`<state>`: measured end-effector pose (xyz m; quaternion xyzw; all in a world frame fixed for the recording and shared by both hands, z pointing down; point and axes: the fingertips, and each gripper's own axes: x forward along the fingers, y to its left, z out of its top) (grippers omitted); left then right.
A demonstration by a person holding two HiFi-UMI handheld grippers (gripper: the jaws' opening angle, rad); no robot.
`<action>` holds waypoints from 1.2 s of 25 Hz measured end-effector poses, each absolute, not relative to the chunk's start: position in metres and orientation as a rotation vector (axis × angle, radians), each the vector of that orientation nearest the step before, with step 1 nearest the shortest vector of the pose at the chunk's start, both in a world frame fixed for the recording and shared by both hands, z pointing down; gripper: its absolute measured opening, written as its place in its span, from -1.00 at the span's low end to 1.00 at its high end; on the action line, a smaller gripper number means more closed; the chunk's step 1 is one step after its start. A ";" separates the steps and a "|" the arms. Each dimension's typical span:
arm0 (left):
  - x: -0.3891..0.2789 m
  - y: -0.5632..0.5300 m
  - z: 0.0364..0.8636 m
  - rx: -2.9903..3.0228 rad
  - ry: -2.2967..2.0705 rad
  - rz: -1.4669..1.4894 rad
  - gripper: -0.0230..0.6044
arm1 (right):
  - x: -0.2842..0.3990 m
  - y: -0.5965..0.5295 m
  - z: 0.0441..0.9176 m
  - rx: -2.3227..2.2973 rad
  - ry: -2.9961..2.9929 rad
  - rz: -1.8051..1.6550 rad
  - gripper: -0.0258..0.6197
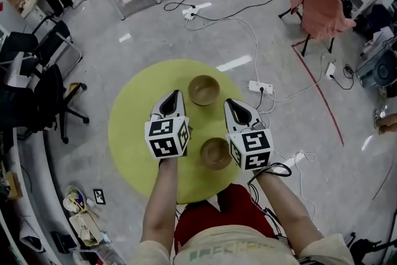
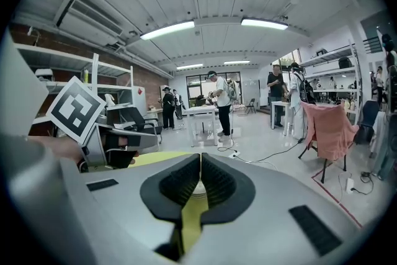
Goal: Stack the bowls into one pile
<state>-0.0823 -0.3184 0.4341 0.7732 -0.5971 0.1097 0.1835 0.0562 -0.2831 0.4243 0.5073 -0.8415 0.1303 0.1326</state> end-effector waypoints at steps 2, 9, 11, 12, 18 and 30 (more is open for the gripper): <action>-0.085 -0.310 0.430 2.193 -1.673 0.304 -0.85 | 0.052 -0.277 0.418 1.476 -2.445 0.363 -0.81; -0.097 -0.280 0.411 2.229 -1.662 0.275 -0.85 | 0.045 -0.254 0.399 1.500 -2.459 0.327 -0.81; -0.102 -0.270 0.406 2.234 -1.660 0.265 -0.85 | 0.042 -0.246 0.394 1.505 -2.461 0.316 -0.81; -0.104 -0.265 0.403 2.238 -1.658 0.260 -0.85 | 0.040 -0.241 0.391 1.509 -2.461 0.310 -0.81; -0.116 -0.245 0.390 2.266 -1.655 0.236 -0.85 | 0.032 -0.221 0.377 1.540 -2.465 0.273 -0.81; -0.135 -0.197 0.368 2.313 -1.650 0.191 -0.85 | 0.027 -0.177 0.359 1.607 -2.450 0.244 -0.81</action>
